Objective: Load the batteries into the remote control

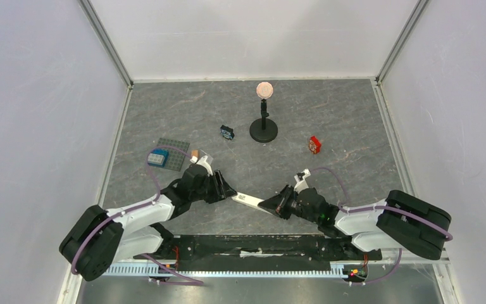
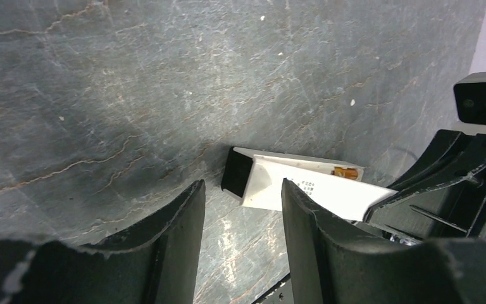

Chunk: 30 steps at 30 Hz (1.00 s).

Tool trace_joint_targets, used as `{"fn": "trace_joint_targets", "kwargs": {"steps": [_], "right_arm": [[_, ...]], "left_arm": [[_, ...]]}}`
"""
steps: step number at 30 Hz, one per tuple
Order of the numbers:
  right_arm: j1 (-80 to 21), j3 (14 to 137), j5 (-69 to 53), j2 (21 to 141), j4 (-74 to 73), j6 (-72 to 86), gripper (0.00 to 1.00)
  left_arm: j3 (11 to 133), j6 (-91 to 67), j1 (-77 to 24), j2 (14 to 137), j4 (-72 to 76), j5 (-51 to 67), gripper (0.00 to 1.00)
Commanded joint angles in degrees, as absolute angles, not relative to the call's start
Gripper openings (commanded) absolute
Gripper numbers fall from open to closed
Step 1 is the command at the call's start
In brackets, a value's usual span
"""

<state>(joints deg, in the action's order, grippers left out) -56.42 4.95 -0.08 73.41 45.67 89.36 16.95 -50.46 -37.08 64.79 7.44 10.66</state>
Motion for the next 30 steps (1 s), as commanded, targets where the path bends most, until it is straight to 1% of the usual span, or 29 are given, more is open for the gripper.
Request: {"fn": "trace_joint_targets", "kwargs": {"steps": [1, 6, 12, 18, 22, 24, 27, 30], "right_arm": [[-56.6, 4.7, 1.0, 73.0, 47.2, 85.5, 0.09], [-56.4, 8.1, -3.7, 71.7, 45.7, 80.3, 0.08], [-55.3, 11.6, -7.6, 64.5, 30.7, 71.6, 0.08], [-50.8, 16.2, -10.8, 54.6, 10.2, 61.3, 0.09], [-47.8, 20.7, -12.6, 52.2, -5.3, 53.0, 0.10], [-46.6, 22.0, -13.9, 51.2, -9.3, 50.6, 0.10], [-45.1, 22.8, -16.2, 49.4, -12.1, 48.8, 0.10], [-44.5, 23.7, -18.3, 48.2, -13.6, 46.7, 0.10]], "left_arm": [[16.8, -50.1, -37.0, 60.7, 7.9, 9.4, 0.53], [17.3, -50.6, -37.0, 55.1, 3.7, 7.2, 0.53], [19.3, -50.0, -36.9, 49.8, -6.0, 3.1, 0.53], [21.1, -47.4, -36.9, 49.7, -11.3, 4.6, 0.52], [23.6, -43.5, -37.0, 52.1, -16.0, 7.1, 0.44], [24.3, -42.2, -37.0, 52.8, -17.7, 7.7, 0.34], [24.8, -39.8, -37.0, 53.5, -18.1, 11.4, 0.25], [24.7, -39.2, -37.0, 55.0, -16.8, 15.2, 0.20]]}}
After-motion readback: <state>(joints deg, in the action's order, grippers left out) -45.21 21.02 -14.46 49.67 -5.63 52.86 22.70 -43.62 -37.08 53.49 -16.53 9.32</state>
